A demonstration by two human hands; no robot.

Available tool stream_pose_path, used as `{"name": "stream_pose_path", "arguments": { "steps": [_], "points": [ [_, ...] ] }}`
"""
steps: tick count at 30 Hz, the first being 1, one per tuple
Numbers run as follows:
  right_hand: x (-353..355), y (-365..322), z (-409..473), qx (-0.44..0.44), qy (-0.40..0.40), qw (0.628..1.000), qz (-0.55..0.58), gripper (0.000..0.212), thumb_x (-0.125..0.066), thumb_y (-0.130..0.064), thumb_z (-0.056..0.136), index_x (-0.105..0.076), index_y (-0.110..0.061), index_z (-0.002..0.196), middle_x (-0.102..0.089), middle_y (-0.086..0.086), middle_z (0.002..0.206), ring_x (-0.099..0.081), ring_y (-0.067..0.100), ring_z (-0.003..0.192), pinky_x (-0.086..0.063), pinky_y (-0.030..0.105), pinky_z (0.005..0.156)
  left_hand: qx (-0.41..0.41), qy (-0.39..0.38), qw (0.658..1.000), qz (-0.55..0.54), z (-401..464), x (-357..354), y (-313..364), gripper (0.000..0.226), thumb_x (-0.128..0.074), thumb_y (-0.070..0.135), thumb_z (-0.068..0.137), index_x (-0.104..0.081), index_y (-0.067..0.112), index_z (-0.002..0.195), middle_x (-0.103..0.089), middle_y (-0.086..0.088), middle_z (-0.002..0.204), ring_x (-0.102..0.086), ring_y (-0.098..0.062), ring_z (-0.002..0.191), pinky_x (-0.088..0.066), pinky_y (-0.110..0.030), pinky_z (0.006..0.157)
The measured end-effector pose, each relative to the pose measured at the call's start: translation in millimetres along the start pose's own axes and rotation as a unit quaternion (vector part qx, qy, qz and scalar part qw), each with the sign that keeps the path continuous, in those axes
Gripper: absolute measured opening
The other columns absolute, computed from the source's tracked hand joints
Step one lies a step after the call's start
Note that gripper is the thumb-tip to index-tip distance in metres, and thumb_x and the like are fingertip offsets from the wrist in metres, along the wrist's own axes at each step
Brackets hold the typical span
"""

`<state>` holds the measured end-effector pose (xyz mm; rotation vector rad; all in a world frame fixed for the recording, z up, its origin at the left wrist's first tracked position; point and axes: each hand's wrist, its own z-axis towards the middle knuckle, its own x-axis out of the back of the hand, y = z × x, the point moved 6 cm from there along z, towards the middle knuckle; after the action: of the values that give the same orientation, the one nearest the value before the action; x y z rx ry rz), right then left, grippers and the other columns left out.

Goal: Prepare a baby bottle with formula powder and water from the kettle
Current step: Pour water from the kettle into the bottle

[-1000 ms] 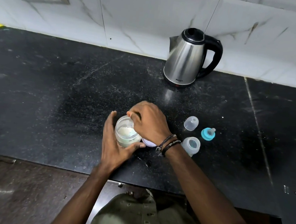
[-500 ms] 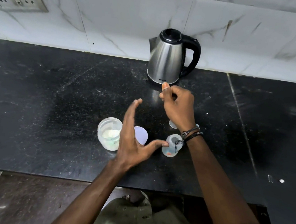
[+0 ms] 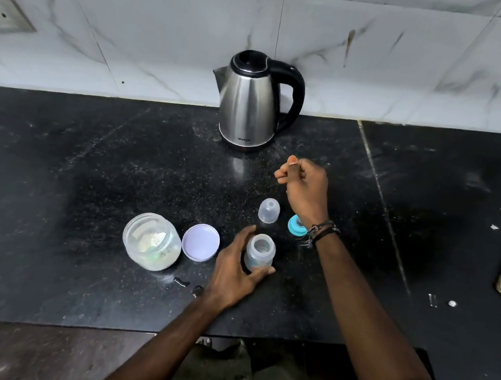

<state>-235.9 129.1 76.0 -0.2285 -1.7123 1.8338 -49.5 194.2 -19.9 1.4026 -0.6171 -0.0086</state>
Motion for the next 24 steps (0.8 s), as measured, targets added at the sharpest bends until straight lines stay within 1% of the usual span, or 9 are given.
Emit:
{"name": "stream_pose_path", "arguments": {
  "steps": [2, 4, 7, 9, 13, 16, 19, 21, 24],
  "points": [
    [-1, 7, 10, -0.006, -0.002, 1.000, 0.004, 0.032, -0.047, -0.018, 0.105, -0.062, 0.002, 0.084, -0.072, 0.016, 0.082, -0.068, 0.012, 0.068, -0.057, 0.025, 0.067, -0.004, 0.030, 1.000, -0.002, 2, 2, 2, 0.073, -0.090, 0.037, 0.066, -0.058, 0.025, 0.130, -0.060, 0.033, 0.120, -0.063, 0.004, 0.112, -0.055, -0.035, 0.098],
    [-2, 13, 24, -0.009, 0.007, 1.000, 0.007, 0.028, -0.046, -0.017, 0.105, -0.060, -0.004, 0.085, -0.072, 0.014, 0.080, -0.068, 0.013, 0.067, -0.057, 0.026, 0.068, -0.007, 0.058, 0.998, -0.003, 6, 6, 7, 0.063, -0.091, 0.032, 0.066, -0.061, 0.030, 0.121, -0.066, 0.028, 0.113, -0.065, 0.005, 0.106, -0.057, -0.036, 0.093],
    [-7, 18, 55, -0.014, 0.015, 1.000, 0.003, 0.018, -0.045, -0.012, 0.102, -0.057, -0.012, 0.088, -0.070, 0.004, 0.073, -0.067, 0.016, 0.066, -0.058, 0.035, 0.073, -0.014, 0.088, 0.996, -0.008, 18, 16, 17, 0.062, -0.092, 0.029, 0.066, -0.057, 0.041, 0.116, -0.069, 0.026, 0.110, -0.066, 0.006, 0.102, -0.057, -0.029, 0.091],
    [-12, 18, 80, -0.016, 0.009, 1.000, -0.003, 0.014, -0.045, -0.009, 0.100, -0.057, -0.012, 0.092, -0.069, 0.001, 0.072, -0.066, 0.015, 0.065, -0.057, 0.036, 0.072, -0.009, 0.102, 0.995, -0.019, 29, 22, 20, 0.061, -0.092, 0.030, 0.066, -0.057, 0.044, 0.114, -0.070, 0.022, 0.110, -0.068, 0.001, 0.102, -0.057, -0.032, 0.090],
    [-20, 3, 129, 0.013, 0.046, 0.999, -0.024, 0.032, -0.049, -0.027, 0.102, -0.059, -0.013, 0.075, -0.068, 0.003, 0.068, -0.066, 0.023, 0.067, -0.054, 0.037, 0.068, 0.000, 0.128, 0.991, -0.028, 54, 35, 25, 0.058, -0.092, 0.028, 0.069, -0.061, 0.037, 0.117, -0.073, 0.015, 0.111, -0.069, -0.007, 0.104, -0.057, -0.040, 0.091],
    [-22, -13, 160, 0.039, 0.118, 0.990, -0.063, 0.041, -0.050, -0.033, 0.101, -0.054, -0.008, 0.068, -0.061, 0.007, 0.068, -0.055, 0.026, 0.066, -0.042, 0.035, 0.063, -0.008, 0.148, 0.989, -0.014, 77, 43, 32, 0.058, -0.092, 0.028, 0.071, -0.059, 0.040, 0.118, -0.071, 0.021, 0.110, -0.067, -0.001, 0.105, -0.056, -0.035, 0.093],
    [-26, -27, 185, 0.061, 0.173, 0.980, -0.078, 0.036, -0.050, -0.032, 0.099, -0.062, -0.004, 0.080, -0.065, 0.015, 0.085, -0.058, 0.031, 0.084, -0.040, 0.034, 0.075, -0.010, 0.157, 0.987, -0.011, 100, 48, 33, 0.062, -0.092, 0.029, 0.070, -0.058, 0.043, 0.120, -0.070, 0.023, 0.110, -0.068, -0.002, 0.103, -0.057, -0.038, 0.091],
    [-28, -29, 200, 0.054, 0.189, 0.976, -0.091, 0.031, -0.052, -0.032, 0.099, -0.064, -0.005, 0.090, -0.064, 0.014, 0.099, -0.058, 0.032, 0.098, -0.036, 0.031, 0.083, -0.010, 0.161, 0.987, -0.009, 114, 50, 29, 0.060, -0.092, 0.031, 0.069, -0.060, 0.039, 0.119, -0.071, 0.020, 0.108, -0.069, -0.004, 0.101, -0.058, -0.041, 0.089],
    [-35, -25, 222, 0.032, 0.160, 0.981, -0.102, 0.035, -0.049, -0.040, 0.100, -0.064, -0.009, 0.094, -0.065, 0.010, 0.104, -0.059, 0.029, 0.100, -0.042, 0.033, 0.084, -0.012, 0.166, 0.986, -0.013, 129, 51, 27, 0.060, -0.092, 0.030, 0.070, -0.061, 0.027, 0.122, -0.071, 0.018, 0.111, -0.068, -0.003, 0.103, -0.058, -0.041, 0.090]
  ]
}}
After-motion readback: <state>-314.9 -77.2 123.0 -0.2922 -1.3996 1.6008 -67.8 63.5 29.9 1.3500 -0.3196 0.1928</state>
